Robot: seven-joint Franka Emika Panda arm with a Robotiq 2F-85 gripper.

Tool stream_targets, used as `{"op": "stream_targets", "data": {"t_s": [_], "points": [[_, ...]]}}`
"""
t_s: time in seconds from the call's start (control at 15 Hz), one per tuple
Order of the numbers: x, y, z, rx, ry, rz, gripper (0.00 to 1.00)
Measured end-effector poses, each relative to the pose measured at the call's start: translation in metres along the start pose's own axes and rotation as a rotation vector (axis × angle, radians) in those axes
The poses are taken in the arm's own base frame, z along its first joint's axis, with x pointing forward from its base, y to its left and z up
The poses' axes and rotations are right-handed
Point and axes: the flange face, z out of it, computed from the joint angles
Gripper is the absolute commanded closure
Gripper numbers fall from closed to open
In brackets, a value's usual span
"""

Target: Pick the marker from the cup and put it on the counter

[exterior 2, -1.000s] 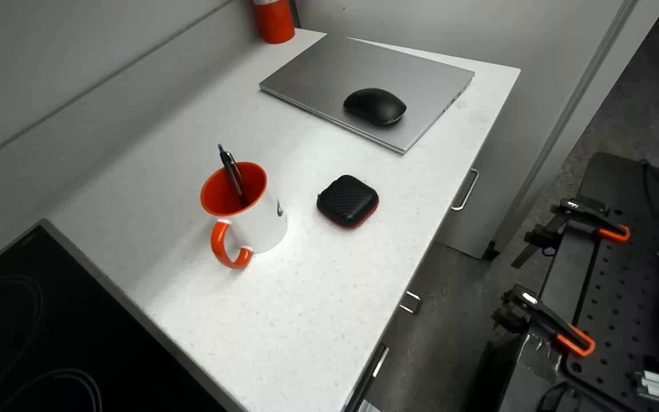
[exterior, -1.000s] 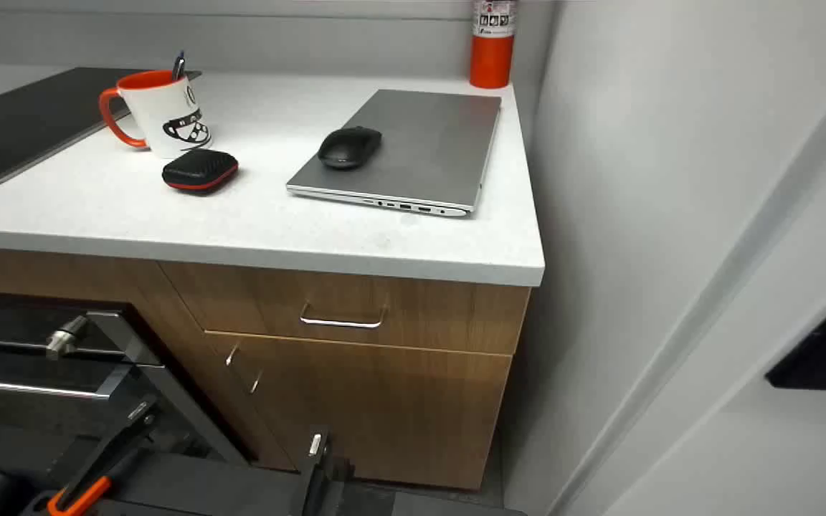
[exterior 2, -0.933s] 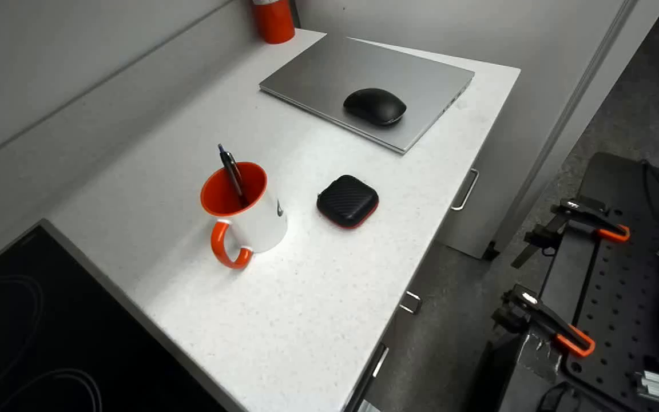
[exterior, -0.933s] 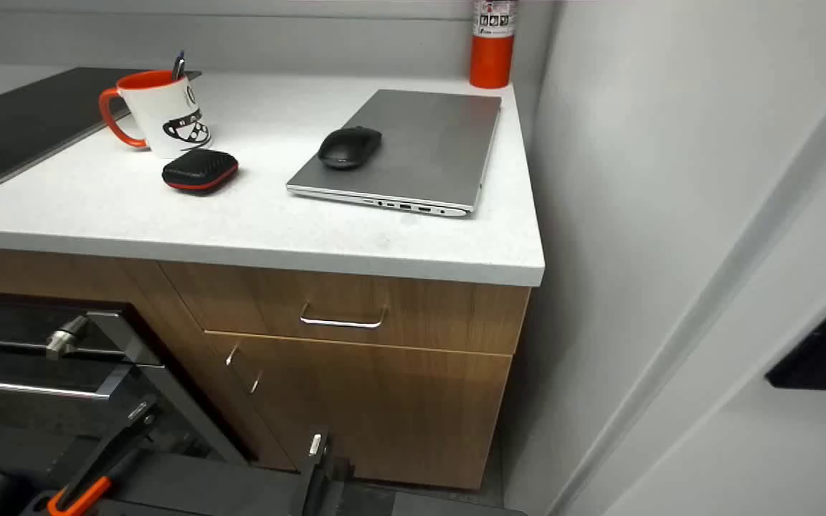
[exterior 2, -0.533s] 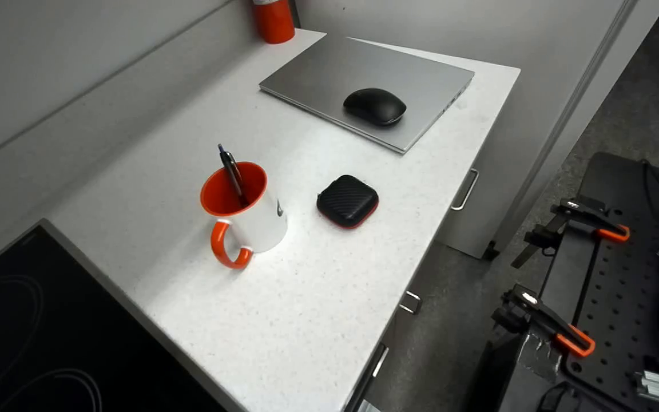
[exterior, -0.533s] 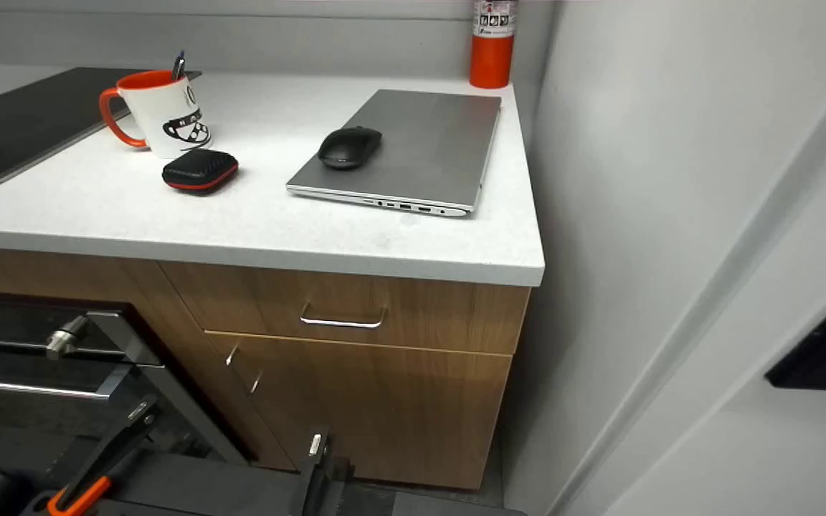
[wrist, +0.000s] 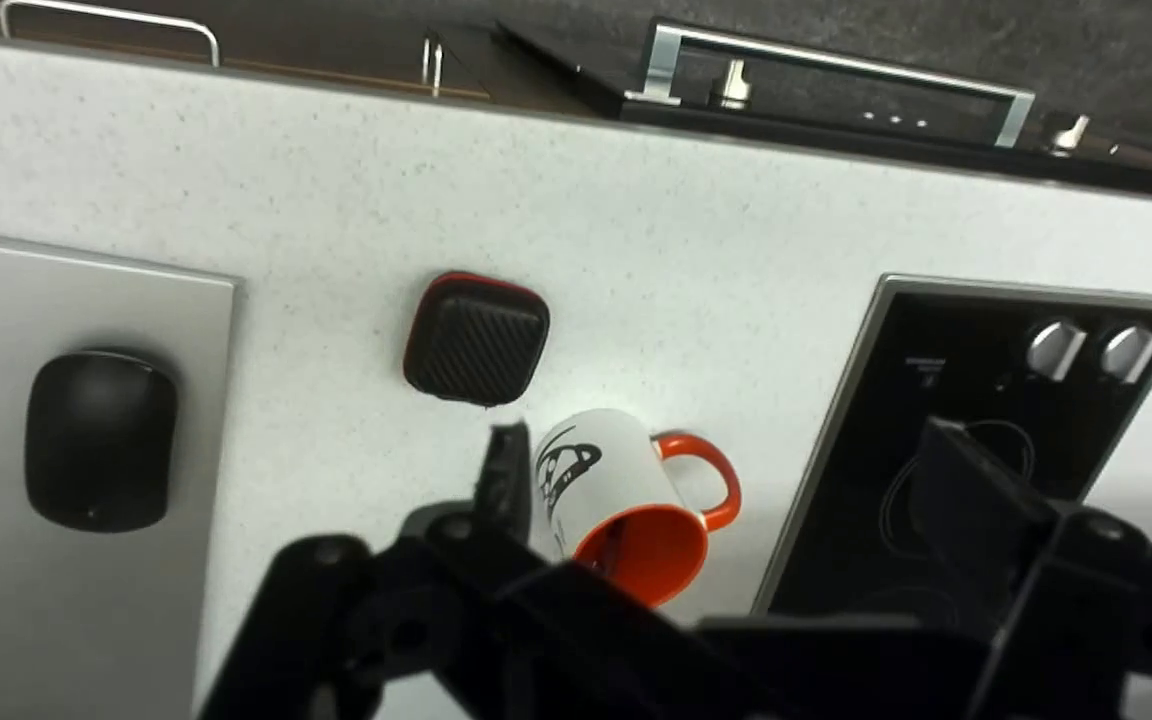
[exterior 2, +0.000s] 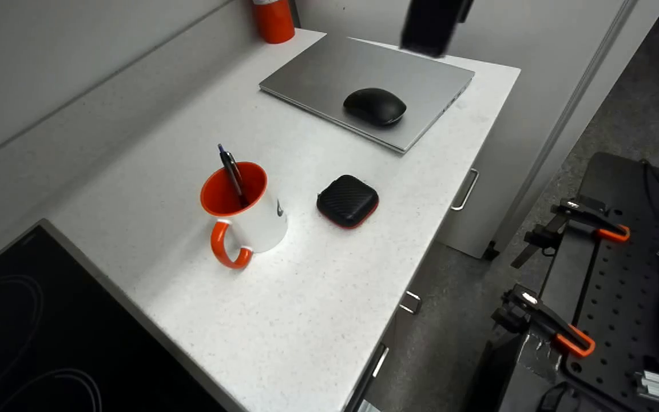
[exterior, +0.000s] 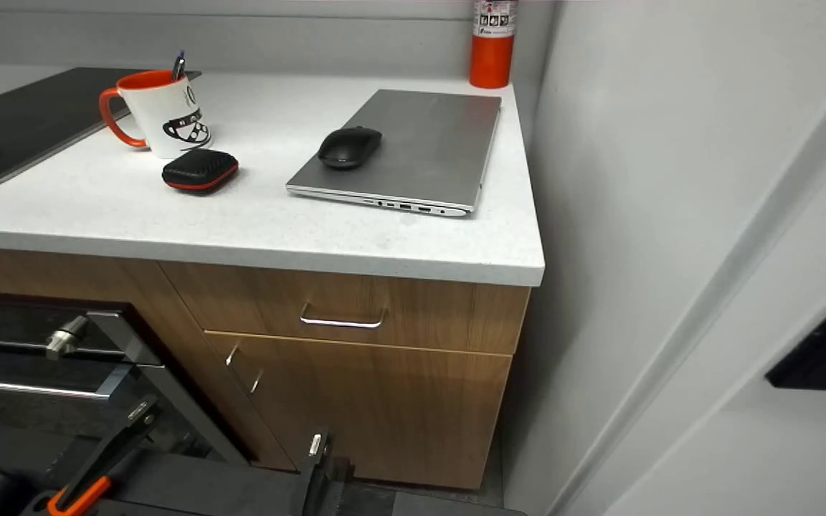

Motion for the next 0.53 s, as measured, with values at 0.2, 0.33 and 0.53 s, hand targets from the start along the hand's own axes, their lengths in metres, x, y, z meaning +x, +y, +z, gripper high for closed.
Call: {"op": "stream_targets", "data": {"t_s": [0.2, 0.33, 0.53], "points": [[0.0119, 0.0065, 0.0178, -0.004, -0.015, 0.014, 0.00], [0.0111, 0.0052, 0.0152, -0.005, -0.008, 0.011, 0.00], [0.0103, 0.0043, 0.0122, -0.004, -0.001, 0.009, 0.00]]}}
